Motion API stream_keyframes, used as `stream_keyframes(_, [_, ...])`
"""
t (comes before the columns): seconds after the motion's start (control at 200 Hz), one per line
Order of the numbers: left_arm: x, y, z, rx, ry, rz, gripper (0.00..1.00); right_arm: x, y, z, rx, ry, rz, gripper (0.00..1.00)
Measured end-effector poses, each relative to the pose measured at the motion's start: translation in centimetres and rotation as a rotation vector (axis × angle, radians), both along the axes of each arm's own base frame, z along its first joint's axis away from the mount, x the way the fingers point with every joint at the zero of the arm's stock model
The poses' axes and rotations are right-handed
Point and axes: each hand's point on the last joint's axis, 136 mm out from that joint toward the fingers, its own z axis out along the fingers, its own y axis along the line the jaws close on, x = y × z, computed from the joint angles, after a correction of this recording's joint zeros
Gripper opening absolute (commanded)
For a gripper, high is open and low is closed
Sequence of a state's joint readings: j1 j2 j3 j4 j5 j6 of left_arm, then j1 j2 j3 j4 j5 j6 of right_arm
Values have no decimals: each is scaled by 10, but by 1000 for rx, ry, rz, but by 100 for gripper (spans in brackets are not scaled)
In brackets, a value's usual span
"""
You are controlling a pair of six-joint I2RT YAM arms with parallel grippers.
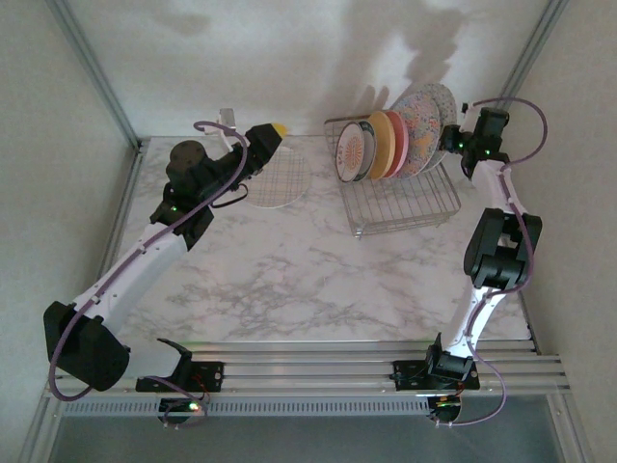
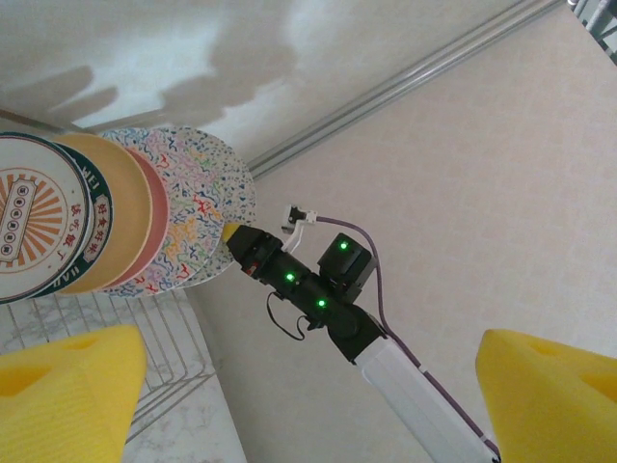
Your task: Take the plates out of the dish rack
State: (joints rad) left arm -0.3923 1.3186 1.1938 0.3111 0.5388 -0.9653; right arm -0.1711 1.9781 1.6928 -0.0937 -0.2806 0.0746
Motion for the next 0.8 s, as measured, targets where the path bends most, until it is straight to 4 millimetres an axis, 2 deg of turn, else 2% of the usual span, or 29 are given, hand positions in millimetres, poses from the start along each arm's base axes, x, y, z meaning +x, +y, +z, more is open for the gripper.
stream_keyframes(0.215, [0,0,0,0,0,0,89,-9,-2,8,-20,-5,-37,0])
stream_keyframes(0.631, [-2,-2,5,-13,-14,-8,89,-37,-16,44,-78,-59,-144,0])
stream_keyframes(0.796, [-3,-3,7,-16,-22,-9,89,-50,-30,54,-121,-66,-211,0])
